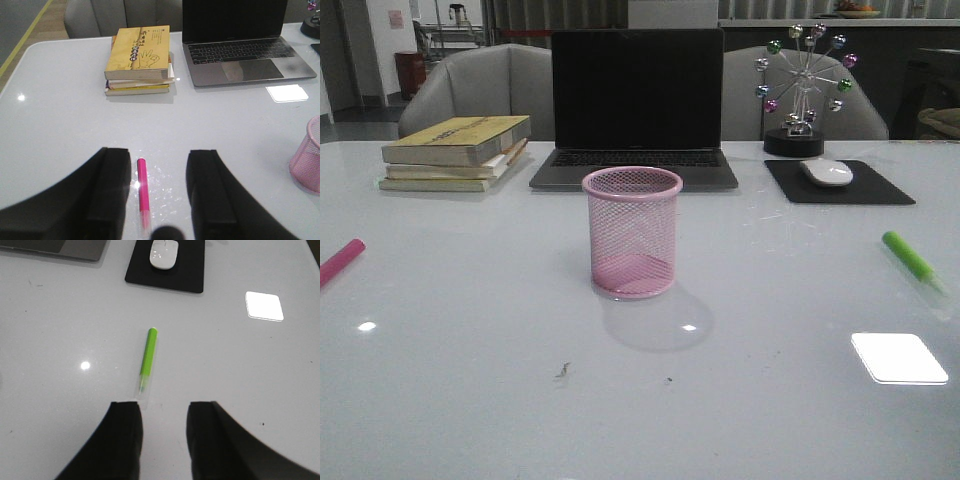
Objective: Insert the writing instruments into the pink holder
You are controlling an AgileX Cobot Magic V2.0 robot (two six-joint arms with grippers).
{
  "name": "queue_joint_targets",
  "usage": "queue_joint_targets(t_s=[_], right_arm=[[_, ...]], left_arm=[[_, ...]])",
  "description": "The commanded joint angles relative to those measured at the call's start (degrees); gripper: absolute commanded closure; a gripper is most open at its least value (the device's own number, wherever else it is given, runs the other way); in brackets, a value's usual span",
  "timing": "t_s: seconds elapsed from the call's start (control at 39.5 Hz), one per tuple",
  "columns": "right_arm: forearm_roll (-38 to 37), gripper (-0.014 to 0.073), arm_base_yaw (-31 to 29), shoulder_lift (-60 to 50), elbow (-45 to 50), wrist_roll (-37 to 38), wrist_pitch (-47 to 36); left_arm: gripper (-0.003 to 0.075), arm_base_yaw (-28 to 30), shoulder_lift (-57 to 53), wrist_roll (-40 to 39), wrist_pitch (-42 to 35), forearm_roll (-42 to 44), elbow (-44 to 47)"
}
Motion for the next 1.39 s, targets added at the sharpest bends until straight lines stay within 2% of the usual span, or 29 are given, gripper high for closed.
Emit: queue_joint_targets(t_s=[0.0, 0.28, 0.58, 0.94, 1.04, 1.37], right_arm=[[-0.5, 0.023, -0.35, 0.05, -2.1, 0.0, -4.34], [-0.49, 0.023, -0.35, 0.74, -2.22, 0.0, -3.68], [-0.49, 0.023, -0.35, 8.11, -7.12, 0.0, -3.0], [-0.49, 0.023, -0.35, 24.2, -17.78, 0.0, 0.59], [-0.35, 0.023, -0.35, 31.66, -21.77, 0.0, 0.35], [-0.04, 0.023, -0.35, 45.97, -28.1, 0.0, -0.83]], left_arm=[[0.0365, 0.06, -0.13, -0.13, -4.03, -0.4, -2.12], [0.0365, 0.06, -0.13, -0.13, -4.15, -0.4, -2.12], [0.0365, 0.06, -0.13, -0.13, -4.24, -0.4, -2.12], [0.0365, 0.06, -0.13, -0.13, -4.24, -0.4, -2.12], [0.0365, 0.06, -0.13, -0.13, -4.24, -0.4, -2.12], [0.0365, 0.06, -0.13, -0.13, -4.24, -0.4, -2.12]])
